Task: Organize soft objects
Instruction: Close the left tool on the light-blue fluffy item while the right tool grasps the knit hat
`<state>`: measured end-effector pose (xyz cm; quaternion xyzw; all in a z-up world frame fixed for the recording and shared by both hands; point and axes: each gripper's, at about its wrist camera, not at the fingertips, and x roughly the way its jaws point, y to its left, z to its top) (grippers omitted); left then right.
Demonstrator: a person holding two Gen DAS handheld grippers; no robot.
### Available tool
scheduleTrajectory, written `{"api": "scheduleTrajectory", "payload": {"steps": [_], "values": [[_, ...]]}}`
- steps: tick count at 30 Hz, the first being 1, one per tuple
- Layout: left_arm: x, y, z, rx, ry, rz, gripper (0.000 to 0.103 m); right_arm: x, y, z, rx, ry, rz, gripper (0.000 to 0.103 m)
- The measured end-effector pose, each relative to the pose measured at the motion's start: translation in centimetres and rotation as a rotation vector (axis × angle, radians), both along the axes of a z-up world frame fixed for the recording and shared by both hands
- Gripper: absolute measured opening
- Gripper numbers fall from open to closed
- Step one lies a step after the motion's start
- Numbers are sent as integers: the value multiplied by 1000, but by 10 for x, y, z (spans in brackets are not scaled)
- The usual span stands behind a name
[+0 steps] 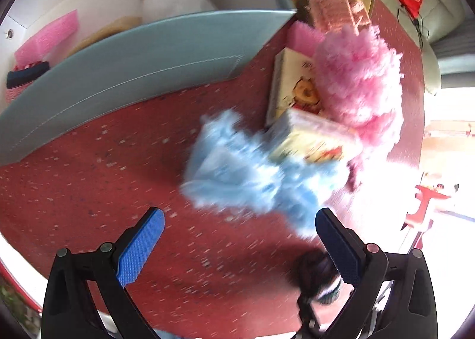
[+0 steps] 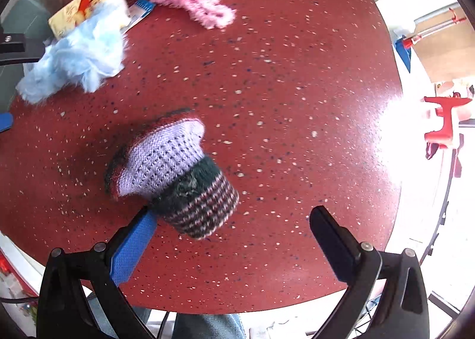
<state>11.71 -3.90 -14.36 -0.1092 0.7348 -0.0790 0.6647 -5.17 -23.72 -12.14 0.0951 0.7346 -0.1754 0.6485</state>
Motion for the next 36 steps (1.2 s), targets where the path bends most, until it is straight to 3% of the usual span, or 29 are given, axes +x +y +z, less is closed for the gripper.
{"api": "scheduleTrajectory", "payload": {"steps": [4, 6, 9, 15, 17, 20, 27, 36], "values": [[12, -22, -16, -11, 14, 82, 102, -9, -10, 10, 17, -17, -2, 103], [15, -30, -22, 44, 5, 85, 102, -16, -9, 10, 30, -25, 0, 103], [15, -34, -31, 180, 3, 25, 102, -29, -11, 7, 44, -26, -3, 103], [-7, -5, -32, 322, -15, -136, 102, -33, -19, 4, 74, -51, -1, 103], [-16, 8, -32, 300, -10, -168, 102, -24, -5, 5, 77, -65, 12, 103], [-20, 22, -25, 246, -9, -134, 102, -10, 10, 7, 77, -86, 67, 103], [-9, 21, -19, 167, 2, 73, 102, 22, 38, 0, 61, -65, 267, 103], [26, 16, -45, 183, 65, 241, 102, 55, 56, -30, 72, 10, 362, 103]]}}
